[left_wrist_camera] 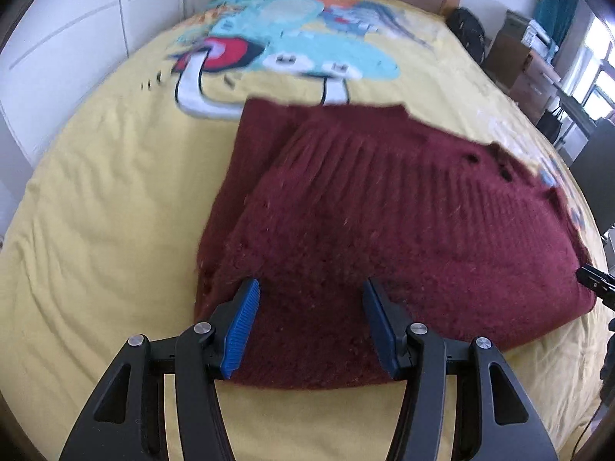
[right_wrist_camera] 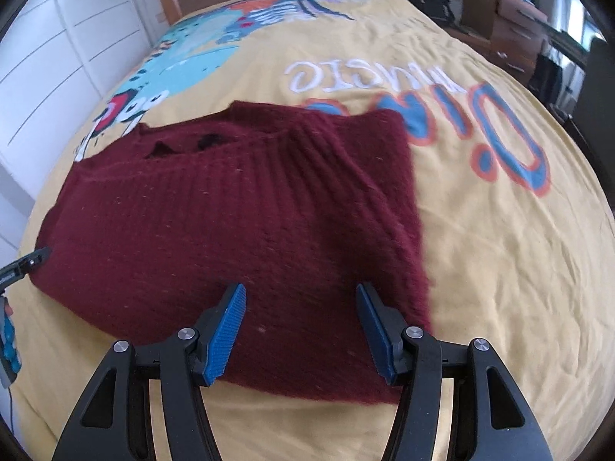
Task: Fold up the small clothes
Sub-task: 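Lay the hem down on the collar and open both tools, then raise both open tools away from the folded sweater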
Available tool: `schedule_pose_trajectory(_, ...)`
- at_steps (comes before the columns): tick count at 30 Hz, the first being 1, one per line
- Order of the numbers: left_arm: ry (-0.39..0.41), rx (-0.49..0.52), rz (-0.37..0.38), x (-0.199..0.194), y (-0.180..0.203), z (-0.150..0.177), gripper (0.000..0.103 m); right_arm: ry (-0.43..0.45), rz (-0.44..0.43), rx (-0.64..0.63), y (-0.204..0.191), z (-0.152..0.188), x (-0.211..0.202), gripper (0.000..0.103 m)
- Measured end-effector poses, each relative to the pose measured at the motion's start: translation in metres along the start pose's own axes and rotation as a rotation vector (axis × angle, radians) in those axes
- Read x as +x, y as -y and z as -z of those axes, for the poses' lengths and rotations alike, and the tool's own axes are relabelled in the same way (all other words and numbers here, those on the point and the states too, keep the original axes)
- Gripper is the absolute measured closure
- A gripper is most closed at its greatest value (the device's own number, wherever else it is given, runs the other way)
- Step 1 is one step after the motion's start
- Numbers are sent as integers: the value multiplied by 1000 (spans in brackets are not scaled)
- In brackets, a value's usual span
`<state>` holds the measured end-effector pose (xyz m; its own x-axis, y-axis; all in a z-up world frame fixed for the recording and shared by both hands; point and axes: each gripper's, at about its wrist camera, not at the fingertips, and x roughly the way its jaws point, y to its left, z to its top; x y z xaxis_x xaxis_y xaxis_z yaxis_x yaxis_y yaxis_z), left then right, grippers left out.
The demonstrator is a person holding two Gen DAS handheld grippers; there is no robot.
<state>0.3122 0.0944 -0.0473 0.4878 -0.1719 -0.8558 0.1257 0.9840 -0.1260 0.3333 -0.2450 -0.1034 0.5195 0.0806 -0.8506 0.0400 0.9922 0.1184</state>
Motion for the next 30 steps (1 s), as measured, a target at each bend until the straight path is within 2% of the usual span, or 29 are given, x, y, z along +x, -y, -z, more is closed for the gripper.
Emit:
schedule_pose_trajectory(5,26,-18,17,-16,1,-5,53,38,13,34,12,2,-28,42)
schedule_pose_trajectory(12,96,-24,30,-60,5,-4,53,110,21,70,28,11,-88,42)
schedule_pose_trajectory(24,121,-74,49,-135,-11,25,53,179,26,124,41,48,-165,42)
schedule_pose_trajectory(27,129,-99,60,-149,-19,36,48,191,24,137,43,59,-180,42)
schedule_pose_trajectory(30,129,-126,71,-160,-26,47,47,202,25,140,42,71,-194,42)
